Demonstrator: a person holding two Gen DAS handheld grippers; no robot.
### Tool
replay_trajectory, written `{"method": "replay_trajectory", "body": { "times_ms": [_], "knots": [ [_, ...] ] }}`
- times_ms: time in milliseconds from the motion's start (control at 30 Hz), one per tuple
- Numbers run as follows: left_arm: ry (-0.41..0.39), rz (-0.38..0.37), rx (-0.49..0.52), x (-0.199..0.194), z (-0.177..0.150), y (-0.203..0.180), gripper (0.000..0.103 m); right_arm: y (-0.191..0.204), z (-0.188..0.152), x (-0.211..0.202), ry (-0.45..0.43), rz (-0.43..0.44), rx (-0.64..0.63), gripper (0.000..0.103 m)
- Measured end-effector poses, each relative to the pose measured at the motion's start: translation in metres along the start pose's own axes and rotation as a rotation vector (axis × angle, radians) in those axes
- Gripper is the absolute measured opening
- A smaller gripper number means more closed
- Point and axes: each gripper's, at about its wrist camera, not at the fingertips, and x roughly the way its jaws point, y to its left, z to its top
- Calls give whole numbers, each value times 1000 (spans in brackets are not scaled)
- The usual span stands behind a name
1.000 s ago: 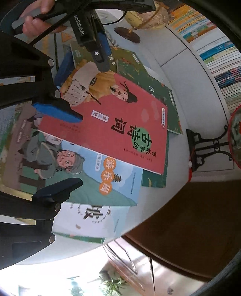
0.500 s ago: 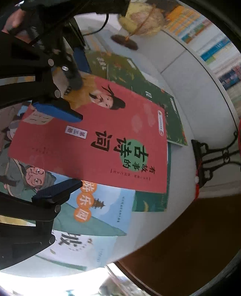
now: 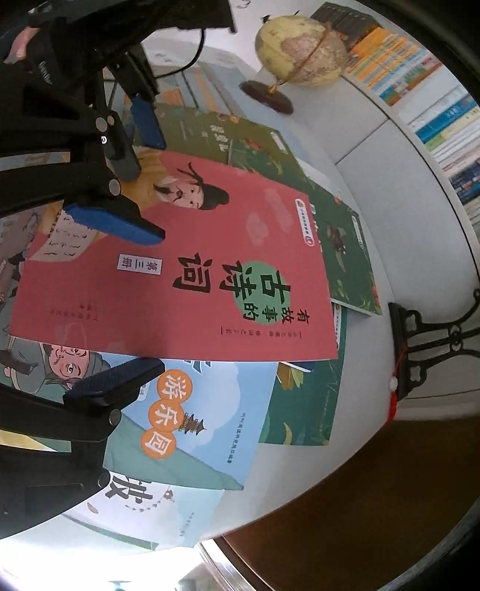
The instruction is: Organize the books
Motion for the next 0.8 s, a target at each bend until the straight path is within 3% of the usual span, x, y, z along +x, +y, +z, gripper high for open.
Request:
{"method": "replay_trajectory", "body": {
  "times_ms": [100, 167, 233, 300, 333, 400, 467, 533, 567, 600, 700, 767, 800],
  "knots": [
    [11, 27, 15, -3, 1, -3, 45, -4, -1, 0, -5, 19, 20, 63],
    [-5, 0, 8, -14, 2, -3, 45, -9, -1, -1, -11, 43, 38, 64],
    [-75, -148, -39, -41, 4, 3, 45, -13, 0, -2, -19, 41, 46, 65],
    [-194, -391, -152, -75, 8, 15, 45, -16, 0, -2, -23, 50, 48, 67],
    [-228, -439, -180, -83, 10, 18, 47, -19, 0, -3, -23, 74, 52, 68],
    [-268, -398, -164, -87, 18, 12, 46, -25, 0, -3, -14, 147, 80, 69],
    [-216, -297, -120, -67, 25, 1, 40, -28, 1, -2, -7, 197, 102, 69],
    [-137, -202, -103, -39, 26, -10, 15, -24, 0, -1, 5, 222, 98, 69],
    [-104, -140, -103, -27, 25, -13, 11, -21, -1, -1, 7, 218, 86, 69],
    [-79, -97, -118, -19, 22, -13, 10, -19, -2, -1, 11, 214, 79, 69],
    [-76, -147, -206, -20, 16, 3, 10, -15, -5, -1, 9, 203, 64, 69],
    [-100, -110, -220, -31, 12, 14, 12, -18, -8, -3, 9, 209, 73, 69],
    [-102, -92, -218, -32, 13, 18, 22, -19, -9, -3, 9, 213, 78, 69]
  ]
}}
